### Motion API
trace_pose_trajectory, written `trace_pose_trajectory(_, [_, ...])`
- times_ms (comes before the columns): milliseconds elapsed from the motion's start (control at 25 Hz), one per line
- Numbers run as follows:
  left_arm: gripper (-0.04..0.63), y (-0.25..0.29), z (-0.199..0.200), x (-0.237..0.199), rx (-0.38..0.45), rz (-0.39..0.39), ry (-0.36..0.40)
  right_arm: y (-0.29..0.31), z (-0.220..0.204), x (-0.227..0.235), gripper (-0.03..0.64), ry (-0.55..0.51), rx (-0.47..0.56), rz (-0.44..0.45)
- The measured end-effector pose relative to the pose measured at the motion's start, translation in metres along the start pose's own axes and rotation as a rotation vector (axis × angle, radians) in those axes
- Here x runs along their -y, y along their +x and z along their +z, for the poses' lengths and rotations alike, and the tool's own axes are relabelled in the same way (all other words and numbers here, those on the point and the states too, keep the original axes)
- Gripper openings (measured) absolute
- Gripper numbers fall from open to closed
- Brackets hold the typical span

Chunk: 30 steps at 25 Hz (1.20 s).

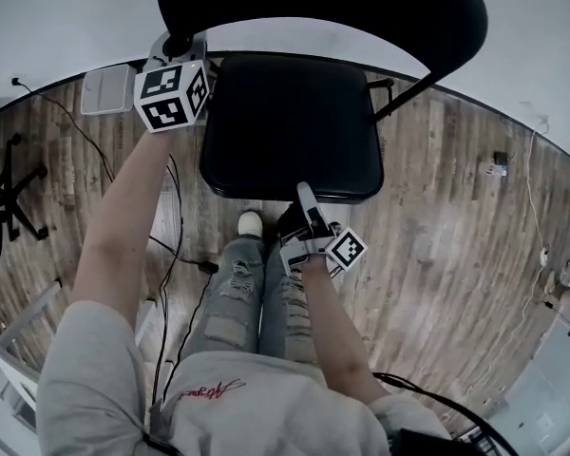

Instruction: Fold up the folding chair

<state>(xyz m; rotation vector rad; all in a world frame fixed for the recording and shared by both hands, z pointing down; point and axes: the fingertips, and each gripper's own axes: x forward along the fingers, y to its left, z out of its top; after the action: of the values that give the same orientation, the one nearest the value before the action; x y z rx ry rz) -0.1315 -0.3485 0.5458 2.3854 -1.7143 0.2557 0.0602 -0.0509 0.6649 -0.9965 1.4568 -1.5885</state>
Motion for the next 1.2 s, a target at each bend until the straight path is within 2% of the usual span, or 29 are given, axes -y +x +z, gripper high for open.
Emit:
trace_pose_trajectory(120, [0.023,0.003,0.015,0.006,-0.005,-0.045,0.037,0.025,0.014,-0.040,0.187,-0.043,-0.024,0.054])
trace_pose_trajectory(280, [0.023,-0.003,0.023,0.013,-0.026,-0.092,0.091,0.056,0.028,-0.079,0.160,-0.035,-0.005,0.113])
trace_pose_trajectory(440, [0.023,-0.001,0.030,0.018,-0.029,-0.131,0.127,0.082,0.045,-0.095,0.155,0.131,0.087,0.122])
trace_pose_trajectory(800, [0.023,0.011,0.047,0.016,0.007,-0.171,0.169,0.135,0.073,-0.123,0.144,0.254,0.195,-0.053])
trace_pose_trajectory(1040, [0.022,0.019,0.055,0.018,0.007,-0.211,0.186,0.170,0.093,-0.140,0.146,0.329,0.201,-0.147])
trace_pose_trajectory(1200, [0.021,0.050,0.055,0.009,-0.029,-0.224,0.174,0.211,0.115,-0.141,0.147,0.375,0.209,-0.198])
